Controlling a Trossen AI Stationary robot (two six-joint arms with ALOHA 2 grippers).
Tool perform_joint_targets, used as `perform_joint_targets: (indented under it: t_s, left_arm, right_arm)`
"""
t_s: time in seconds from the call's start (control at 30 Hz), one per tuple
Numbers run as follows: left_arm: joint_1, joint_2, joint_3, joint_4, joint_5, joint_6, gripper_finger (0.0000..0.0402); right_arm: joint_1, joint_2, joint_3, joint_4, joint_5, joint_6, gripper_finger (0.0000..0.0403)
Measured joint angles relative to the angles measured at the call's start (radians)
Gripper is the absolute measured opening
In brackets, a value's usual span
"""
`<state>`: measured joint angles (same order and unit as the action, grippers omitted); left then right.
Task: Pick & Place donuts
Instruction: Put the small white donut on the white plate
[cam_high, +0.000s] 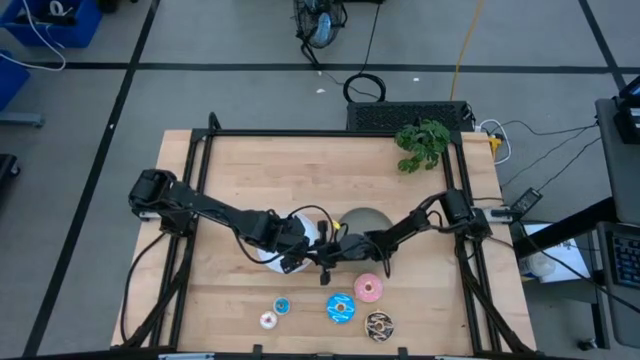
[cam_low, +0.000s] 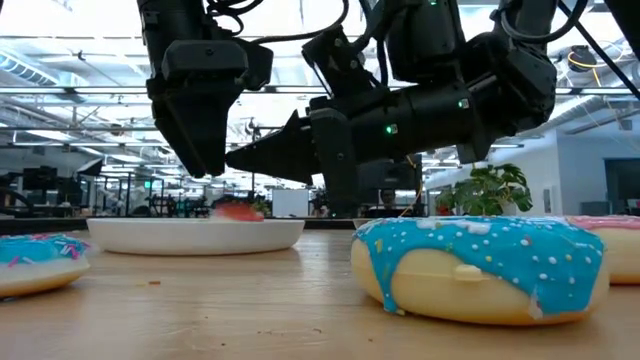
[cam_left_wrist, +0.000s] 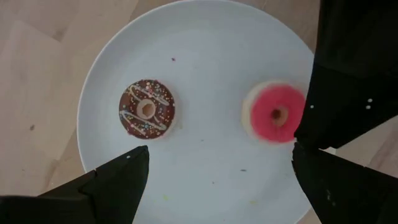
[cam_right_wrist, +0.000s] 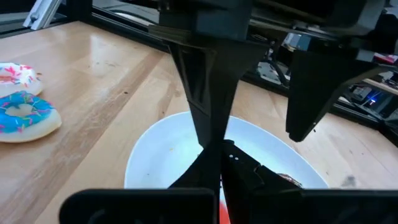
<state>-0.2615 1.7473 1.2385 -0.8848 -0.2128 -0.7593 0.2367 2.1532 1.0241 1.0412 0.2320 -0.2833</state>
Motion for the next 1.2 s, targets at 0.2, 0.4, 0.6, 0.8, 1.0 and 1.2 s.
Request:
perform_joint_targets:
  t_s: [0.2,0.4,0.6,0.8,1.0,1.2]
  left_arm:
    - [-0.003,0.0,0.0,-0.011,0.0,0.006,0.039]
    - [-0.046,-0.045,0.0,-0.11,-0.016,0.035,0.039]
    - [-0.128,-0.198,0.001,-0.18,-0.102,-0.048,0.039]
    - [-0.231,-0.218,0.001,-0.114,-0.07,-0.062,0.039]
    - [-0.286,-0.119,0.001,-0.064,0.006,-0.082,0.039]
    - [-0.348,-0.012,0.006,0.018,0.15,-0.07,0.039]
  right_arm:
    - [0.006,-0.002,0.0,-0.001,0.002,-0.017,0.0]
    - [0.046,-0.14,-0.034,-0.16,0.079,-0.109,0.0]
    - [0.086,-0.462,-0.319,-0.008,0.006,-0.147,0.0]
    - [0.141,-0.842,-0.605,0.02,0.129,-0.148,0.0]
    - [0.179,-1.116,-0.762,-0.007,0.212,-0.149,0.0]
    - [0.18,-1.254,-0.843,-0.032,0.218,-0.149,0.0]
